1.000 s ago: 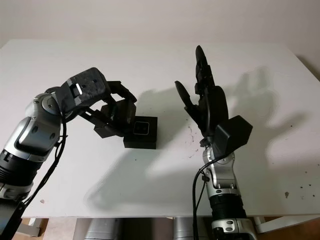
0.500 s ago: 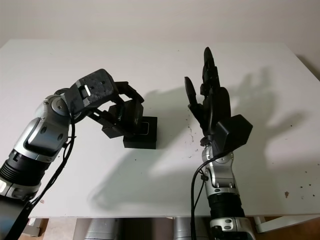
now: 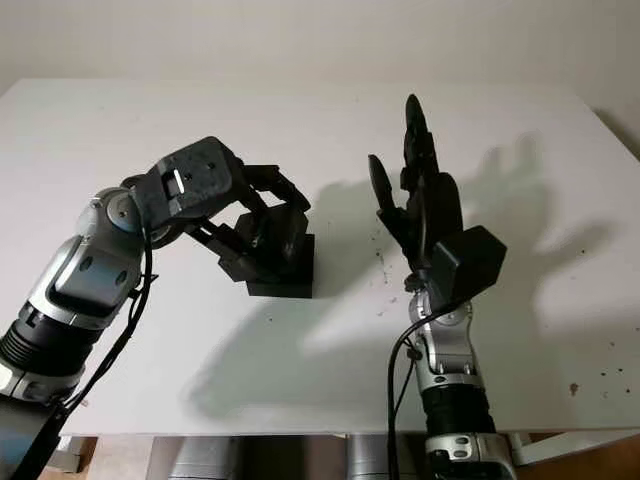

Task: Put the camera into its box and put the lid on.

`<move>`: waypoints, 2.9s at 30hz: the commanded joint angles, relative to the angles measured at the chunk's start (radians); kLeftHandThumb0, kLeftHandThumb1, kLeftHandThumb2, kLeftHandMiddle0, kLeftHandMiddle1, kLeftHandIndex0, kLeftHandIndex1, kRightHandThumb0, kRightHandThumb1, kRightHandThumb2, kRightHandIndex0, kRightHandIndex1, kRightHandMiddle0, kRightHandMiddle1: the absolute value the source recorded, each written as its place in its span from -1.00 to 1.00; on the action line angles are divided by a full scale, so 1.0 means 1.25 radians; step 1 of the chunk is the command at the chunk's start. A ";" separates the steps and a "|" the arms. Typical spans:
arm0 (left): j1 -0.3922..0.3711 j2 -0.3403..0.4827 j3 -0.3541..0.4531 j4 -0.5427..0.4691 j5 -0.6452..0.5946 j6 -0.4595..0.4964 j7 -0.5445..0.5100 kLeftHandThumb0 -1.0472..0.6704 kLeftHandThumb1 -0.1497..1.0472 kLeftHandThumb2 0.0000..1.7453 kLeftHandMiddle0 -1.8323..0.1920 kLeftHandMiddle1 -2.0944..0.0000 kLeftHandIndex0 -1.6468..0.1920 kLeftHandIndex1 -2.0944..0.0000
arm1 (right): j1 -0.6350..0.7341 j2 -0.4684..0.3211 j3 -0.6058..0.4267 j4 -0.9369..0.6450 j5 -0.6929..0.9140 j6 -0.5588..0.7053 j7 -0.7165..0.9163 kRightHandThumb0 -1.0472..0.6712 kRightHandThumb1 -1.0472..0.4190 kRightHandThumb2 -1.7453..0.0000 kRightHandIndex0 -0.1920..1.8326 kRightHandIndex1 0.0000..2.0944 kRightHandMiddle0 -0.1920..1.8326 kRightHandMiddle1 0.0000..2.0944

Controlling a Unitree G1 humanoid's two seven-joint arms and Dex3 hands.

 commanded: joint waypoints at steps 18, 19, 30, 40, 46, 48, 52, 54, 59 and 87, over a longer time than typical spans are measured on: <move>-0.019 -0.024 -0.057 0.055 0.019 0.032 0.021 0.06 0.78 -0.94 0.33 -0.63 0.47 -0.49 | 0.006 -0.004 0.005 -0.052 -0.007 0.017 -0.002 -0.52 -1.00 0.59 -0.91 -0.95 -0.79 -0.95; -0.018 -0.026 -0.056 0.059 0.021 0.025 0.027 0.07 0.77 -0.94 0.33 -0.62 0.47 -0.49 | 0.007 -0.004 0.005 -0.051 -0.005 0.015 0.000 -0.52 -1.00 0.59 -0.90 -0.95 -0.79 -0.95; -0.032 -0.057 -0.040 0.103 0.018 0.009 0.070 0.07 0.77 -0.94 0.34 -0.61 0.48 -0.49 | 0.014 0.000 0.007 -0.057 -0.004 0.033 -0.001 -0.54 -1.00 0.59 -0.90 -0.95 -0.78 -0.94; -0.042 -0.073 -0.062 0.091 0.036 -0.006 0.071 0.06 0.78 -0.94 0.37 -0.52 0.44 -0.37 | 0.013 0.003 0.011 -0.049 -0.006 0.020 -0.001 -0.54 -1.00 0.60 -0.90 -0.95 -0.77 -0.94; -0.042 -0.085 -0.066 0.090 0.040 -0.011 0.066 0.05 0.78 -0.94 0.41 -0.51 0.44 -0.37 | 0.012 0.008 0.012 -0.044 -0.001 0.022 -0.004 -0.56 -1.00 0.60 -0.89 -0.94 -0.76 -0.94; -0.043 -0.090 -0.066 0.091 0.040 -0.012 0.067 0.05 0.77 -0.94 0.42 -0.51 0.44 -0.37 | 0.013 0.009 0.012 -0.047 0.003 0.028 -0.001 -0.56 -1.00 0.61 -0.89 -0.95 -0.76 -0.94; -0.050 -0.101 -0.065 0.091 0.038 -0.007 0.066 0.05 0.76 -0.94 0.39 -0.54 0.43 -0.38 | 0.018 0.009 0.014 -0.056 -0.002 0.044 -0.007 -0.56 -1.00 0.61 -0.90 -0.95 -0.75 -0.94; -0.052 -0.106 -0.066 0.091 0.037 -0.004 0.066 0.06 0.76 -0.94 0.38 -0.55 0.43 -0.39 | 0.020 0.009 0.015 -0.056 -0.004 0.046 -0.009 -0.56 -1.00 0.61 -0.90 -0.95 -0.75 -0.94; -0.060 -0.107 -0.083 0.096 0.049 0.012 0.057 0.05 0.76 -0.94 0.34 -0.53 0.44 -0.38 | 0.021 0.011 0.016 -0.057 0.002 0.048 -0.006 -0.58 -1.00 0.61 -0.90 -0.95 -0.76 -0.94; -0.071 -0.009 -0.289 -0.022 0.098 0.206 -0.147 -0.63 1.00 -0.41 1.00 1.00 1.00 1.00 | 0.024 0.014 0.012 -0.052 0.018 0.037 0.008 -0.58 -1.00 0.62 -0.88 -0.95 -0.74 -0.94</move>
